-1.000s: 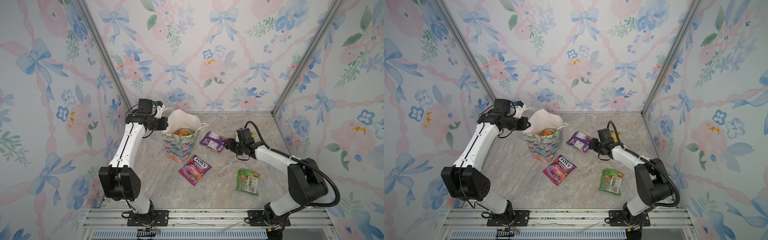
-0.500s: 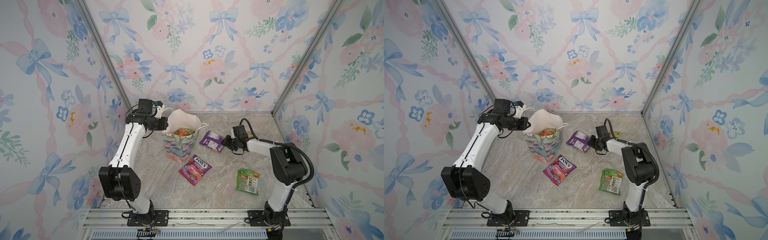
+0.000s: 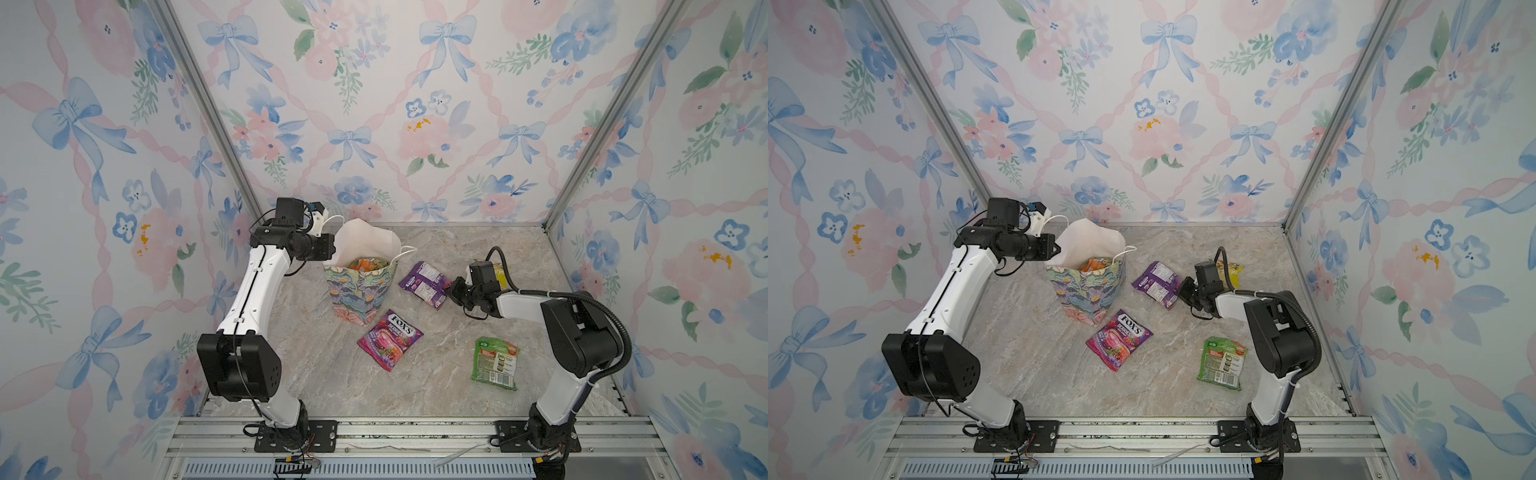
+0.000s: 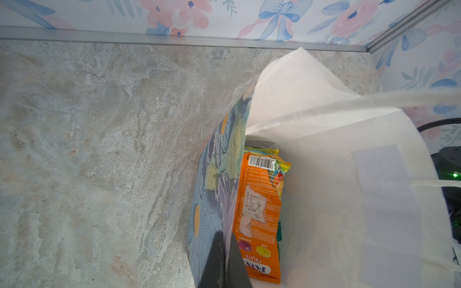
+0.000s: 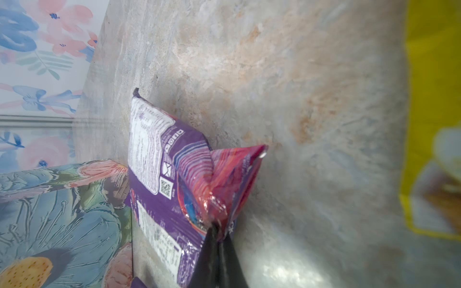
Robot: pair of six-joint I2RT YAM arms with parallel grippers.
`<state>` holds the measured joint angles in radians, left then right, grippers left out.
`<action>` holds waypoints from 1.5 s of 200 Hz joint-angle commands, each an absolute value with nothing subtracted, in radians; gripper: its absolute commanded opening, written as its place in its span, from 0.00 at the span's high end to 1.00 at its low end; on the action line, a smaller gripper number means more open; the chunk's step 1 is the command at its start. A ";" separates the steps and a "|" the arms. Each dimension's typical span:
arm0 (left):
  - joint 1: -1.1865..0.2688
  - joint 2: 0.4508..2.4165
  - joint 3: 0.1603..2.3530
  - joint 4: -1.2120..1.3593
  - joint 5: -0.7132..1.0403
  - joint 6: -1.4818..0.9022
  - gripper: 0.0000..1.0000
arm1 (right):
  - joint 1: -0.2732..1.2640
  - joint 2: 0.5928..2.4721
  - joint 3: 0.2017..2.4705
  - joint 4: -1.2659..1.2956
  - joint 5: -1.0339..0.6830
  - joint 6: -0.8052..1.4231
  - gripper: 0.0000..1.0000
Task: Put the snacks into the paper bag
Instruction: 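Lower the right gripper onto the purple packet and grasp it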
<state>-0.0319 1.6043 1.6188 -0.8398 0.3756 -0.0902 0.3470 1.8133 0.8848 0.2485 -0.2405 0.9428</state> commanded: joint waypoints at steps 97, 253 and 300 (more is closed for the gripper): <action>-0.025 1.586 1.605 -0.859 0.382 -0.080 1.00 | 0.699 1.484 0.851 0.014 0.145 0.937 0.32; -0.025 1.593 1.606 -0.859 0.387 -0.080 1.00 | 0.363 1.906 1.296 -0.379 -0.398 0.404 0.39; -0.024 1.592 1.606 -0.859 0.385 -0.081 1.00 | 0.364 1.970 1.324 -0.356 -0.420 0.408 0.42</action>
<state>-0.0319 1.6043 1.6184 -0.8398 0.3824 -0.0902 0.3691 1.9366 1.2942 -0.3470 -0.3920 0.4248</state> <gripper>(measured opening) 0.047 0.593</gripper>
